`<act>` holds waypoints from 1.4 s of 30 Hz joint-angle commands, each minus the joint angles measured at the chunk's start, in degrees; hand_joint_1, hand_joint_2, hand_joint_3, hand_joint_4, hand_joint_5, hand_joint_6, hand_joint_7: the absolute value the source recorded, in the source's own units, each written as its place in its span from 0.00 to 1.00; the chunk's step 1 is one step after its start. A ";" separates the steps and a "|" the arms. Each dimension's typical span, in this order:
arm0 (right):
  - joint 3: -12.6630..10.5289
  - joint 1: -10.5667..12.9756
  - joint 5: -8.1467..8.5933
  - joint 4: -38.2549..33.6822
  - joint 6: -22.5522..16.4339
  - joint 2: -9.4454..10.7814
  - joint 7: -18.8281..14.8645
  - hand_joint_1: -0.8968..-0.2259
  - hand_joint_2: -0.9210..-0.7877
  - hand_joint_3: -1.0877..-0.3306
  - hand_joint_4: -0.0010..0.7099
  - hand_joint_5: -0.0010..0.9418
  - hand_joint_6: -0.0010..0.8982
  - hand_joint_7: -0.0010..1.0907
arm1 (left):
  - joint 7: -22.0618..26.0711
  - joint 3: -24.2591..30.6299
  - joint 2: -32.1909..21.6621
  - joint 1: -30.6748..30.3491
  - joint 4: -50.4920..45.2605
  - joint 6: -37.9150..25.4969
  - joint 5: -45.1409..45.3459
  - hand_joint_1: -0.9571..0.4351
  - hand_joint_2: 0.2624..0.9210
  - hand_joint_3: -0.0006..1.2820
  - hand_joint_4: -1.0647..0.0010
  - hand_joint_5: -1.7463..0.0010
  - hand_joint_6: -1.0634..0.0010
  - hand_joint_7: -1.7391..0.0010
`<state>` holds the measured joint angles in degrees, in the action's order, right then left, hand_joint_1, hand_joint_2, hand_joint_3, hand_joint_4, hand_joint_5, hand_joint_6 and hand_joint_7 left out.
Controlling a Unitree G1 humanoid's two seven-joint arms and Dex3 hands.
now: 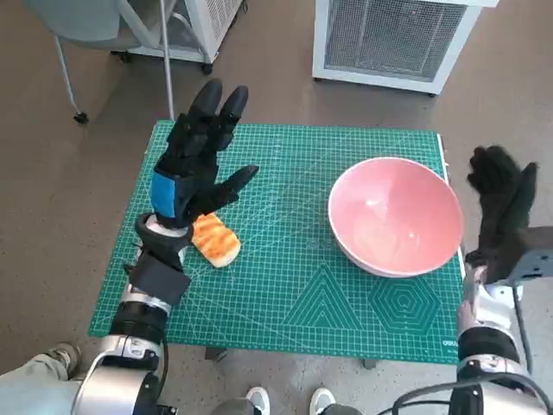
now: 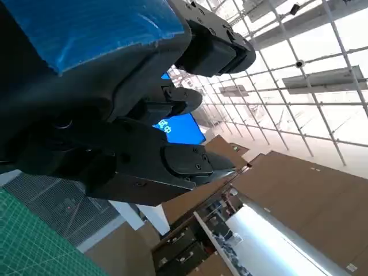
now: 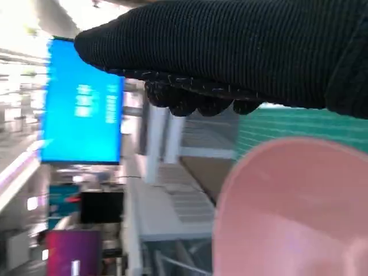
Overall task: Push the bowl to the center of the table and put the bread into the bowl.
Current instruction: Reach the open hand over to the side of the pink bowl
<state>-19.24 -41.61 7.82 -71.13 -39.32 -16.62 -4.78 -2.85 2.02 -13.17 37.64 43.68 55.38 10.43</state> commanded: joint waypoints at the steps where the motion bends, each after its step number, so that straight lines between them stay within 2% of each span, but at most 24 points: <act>1: 0.55 1.76 -0.07 -1.26 2.94 2.69 -0.37 0.47 0.00 0.30 0.28 0.00 0.03 0.46 | -0.29 0.27 -0.42 -0.72 -1.53 -0.79 -0.32 0.57 1.00 0.21 0.66 1.00 0.66 1.00; 11: 2.62 1.45 -1.01 -1.17 3.69 5.66 -3.71 0.42 0.00 0.32 0.25 0.00 0.03 0.44 | -0.08 0.34 -0.60 -1.30 -2.81 -1.77 -0.44 0.57 1.00 0.21 0.66 1.00 0.66 1.00; 20: 4.22 -0.20 -1.98 -1.46 4.03 7.45 -4.47 0.38 0.00 0.33 0.28 0.01 0.06 0.41 | 0.33 0.42 -0.89 -1.83 -3.68 -2.25 -0.85 0.57 1.00 0.21 0.66 1.00 0.66 1.00; 25: 4.31 -1.54 -1.69 -1.76 4.43 8.73 -4.17 0.36 0.00 0.34 0.29 0.01 0.08 0.38 | 0.50 0.54 -1.16 -1.99 -3.89 -2.37 -0.99 0.57 1.00 0.21 0.66 1.00 0.66 1.00; 31: 3.64 -3.57 -0.87 -2.31 5.29 11.17 -4.10 0.38 0.00 0.35 0.32 0.02 0.10 0.37 | 0.75 0.66 -1.33 -2.15 -4.36 -2.72 -1.11 0.57 1.00 0.21 0.66 1.00 0.65 1.00; 37: 3.42 -5.70 -0.99 -3.04 6.67 13.37 -3.86 0.38 0.00 0.37 0.34 0.02 0.12 0.36 | 0.93 0.80 -1.71 -2.17 -4.64 -2.99 -1.10 0.57 1.00 0.21 0.66 1.00 0.65 1.00; 42: 3.46 -7.14 -1.33 -3.54 7.94 14.39 -3.48 0.38 0.00 0.39 0.35 0.02 0.14 0.36 | 0.98 0.89 -2.04 -2.24 -4.68 -3.04 -1.06 0.57 1.00 0.21 0.66 1.00 0.65 1.00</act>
<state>-15.61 -48.46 6.59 -73.35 -33.24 -3.12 -8.80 -2.12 2.47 -14.46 36.13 39.64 52.65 10.26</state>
